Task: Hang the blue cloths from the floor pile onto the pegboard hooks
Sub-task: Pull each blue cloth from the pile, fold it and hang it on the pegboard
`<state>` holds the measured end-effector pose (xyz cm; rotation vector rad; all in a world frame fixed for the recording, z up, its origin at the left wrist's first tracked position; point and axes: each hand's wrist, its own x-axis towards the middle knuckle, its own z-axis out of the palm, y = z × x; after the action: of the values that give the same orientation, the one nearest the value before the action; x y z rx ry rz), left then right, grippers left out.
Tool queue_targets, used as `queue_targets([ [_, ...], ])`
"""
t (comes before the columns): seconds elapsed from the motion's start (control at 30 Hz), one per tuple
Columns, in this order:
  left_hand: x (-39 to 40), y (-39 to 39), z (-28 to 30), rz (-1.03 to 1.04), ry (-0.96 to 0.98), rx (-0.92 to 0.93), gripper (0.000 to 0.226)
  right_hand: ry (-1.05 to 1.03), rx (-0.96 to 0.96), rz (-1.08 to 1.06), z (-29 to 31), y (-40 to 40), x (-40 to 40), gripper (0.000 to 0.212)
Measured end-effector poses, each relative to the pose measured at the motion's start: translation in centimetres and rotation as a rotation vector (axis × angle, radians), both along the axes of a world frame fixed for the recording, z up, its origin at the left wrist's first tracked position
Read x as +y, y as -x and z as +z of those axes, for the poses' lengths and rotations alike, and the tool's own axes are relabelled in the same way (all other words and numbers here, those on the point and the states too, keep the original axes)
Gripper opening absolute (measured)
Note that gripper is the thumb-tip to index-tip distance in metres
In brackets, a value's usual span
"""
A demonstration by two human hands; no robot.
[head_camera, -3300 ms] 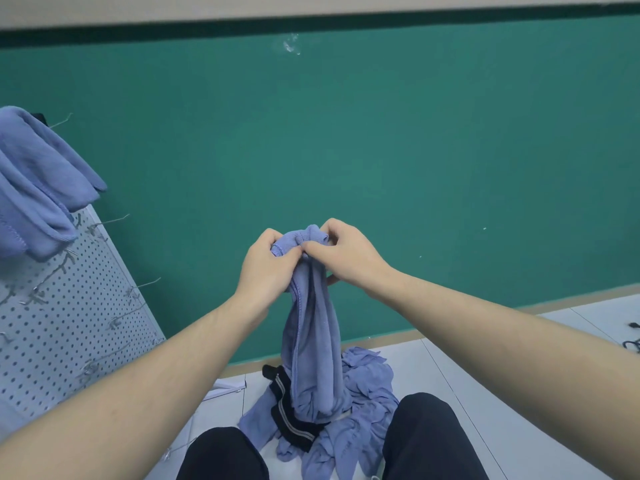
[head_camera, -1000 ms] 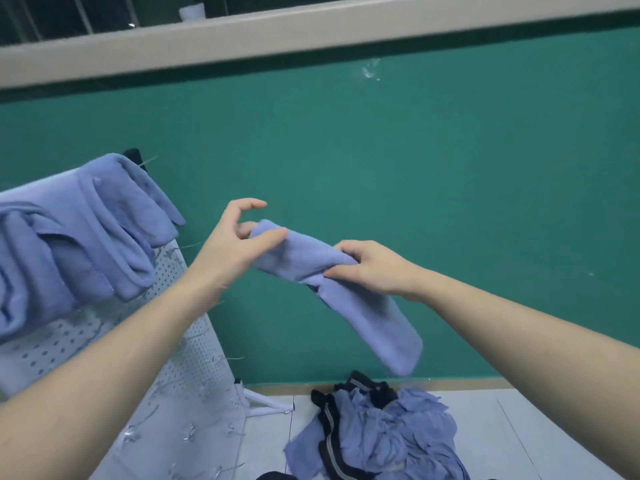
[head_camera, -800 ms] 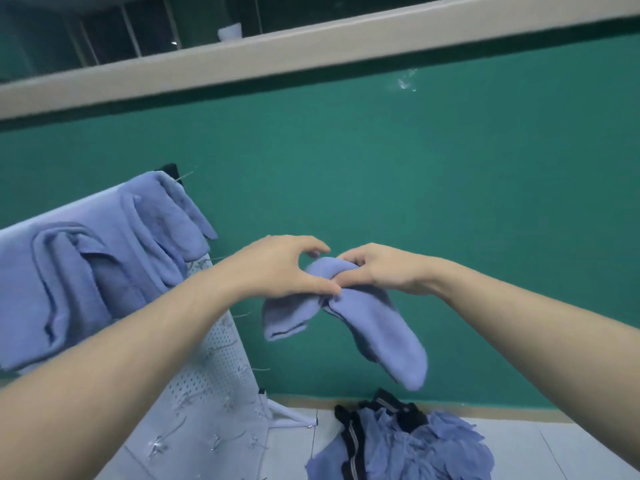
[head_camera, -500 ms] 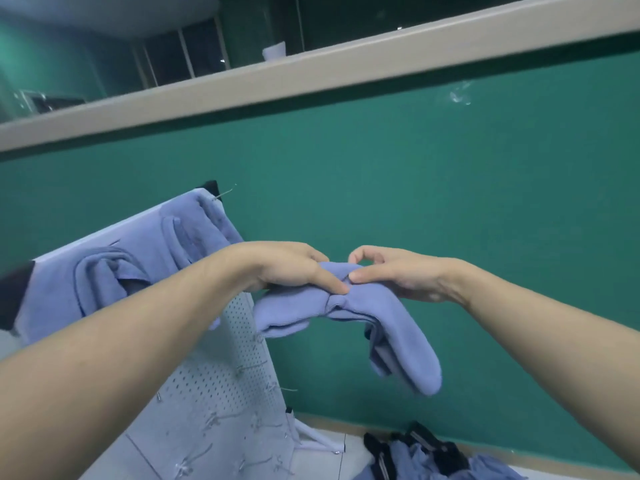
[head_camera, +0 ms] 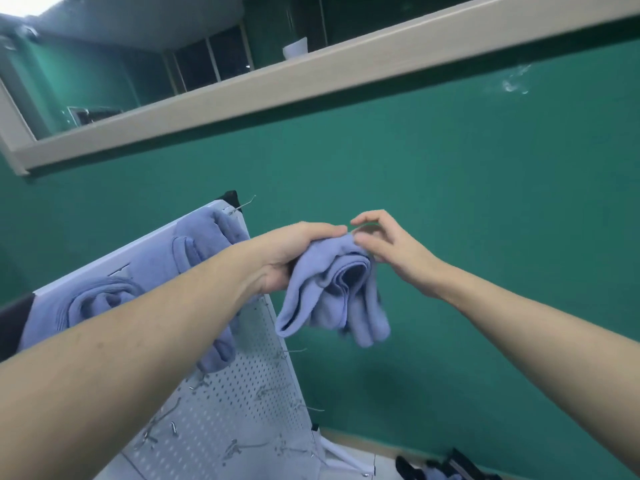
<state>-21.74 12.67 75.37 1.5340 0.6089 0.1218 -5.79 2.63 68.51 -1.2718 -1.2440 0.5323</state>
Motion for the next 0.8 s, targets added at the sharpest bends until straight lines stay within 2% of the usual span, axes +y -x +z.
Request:
queue_targets([
  [0.07, 0.4, 0.2, 0.9, 0.068, 0.020, -0.053, 0.025, -0.050, -0.073, -0.003, -1.1, 0.0, 0.0, 0.062],
  [0.13, 1.0, 0.5, 1.6, 0.116, 0.009, -0.094, 0.022, -0.066, -0.088, -0.012, -1.7, 0.3, 0.7, 0.072],
  [0.2, 1.6, 1.0, 2.1, 0.134, 0.012, -0.108, 0.021, -0.099, -0.083, -0.081, -1.6, 0.7, 2.0, 0.065],
  [0.3, 2.2, 1.6, 2.0, 0.130, -0.011, -0.079, 0.025, -0.180, -0.035, -0.250, -0.2, 1.4, 3.5, 0.025],
  [0.33, 2.6, 1.7, 1.8, 0.142, -0.052, -0.052, 0.024, -0.192, -0.050, -0.291, 0.2, 1.5, 4.0, 0.019],
  [0.4, 3.3, 2.0, 1.8, 0.180, -0.166, 0.023, 0.031, -0.177, -0.099, -0.303, 1.1, 1.6, 5.1, 0.015],
  [0.5, 4.5, 2.3, 2.9, 0.239, -0.244, 0.075, 0.054, -0.145, -0.130, -0.292, 2.5, 1.7, 6.7, 0.013],
  [0.63, 5.8, 1.6, 5.4, 0.317, -0.292, -0.004, 0.030, -0.154, -0.170, -0.301, 4.4, 1.5, 8.8, 0.016],
  [0.73, 7.0, 0.9, 6.9, 0.364, -0.384, -0.088, 0.037, -0.154, -0.175, -0.354, 5.6, 1.1, 10.7, 0.015],
  [0.8, 8.1, 0.9, 7.6, 0.355, -0.437, -0.079, 0.045, -0.122, -0.230, -0.393, 6.6, 0.9, 12.0, 0.020],
])
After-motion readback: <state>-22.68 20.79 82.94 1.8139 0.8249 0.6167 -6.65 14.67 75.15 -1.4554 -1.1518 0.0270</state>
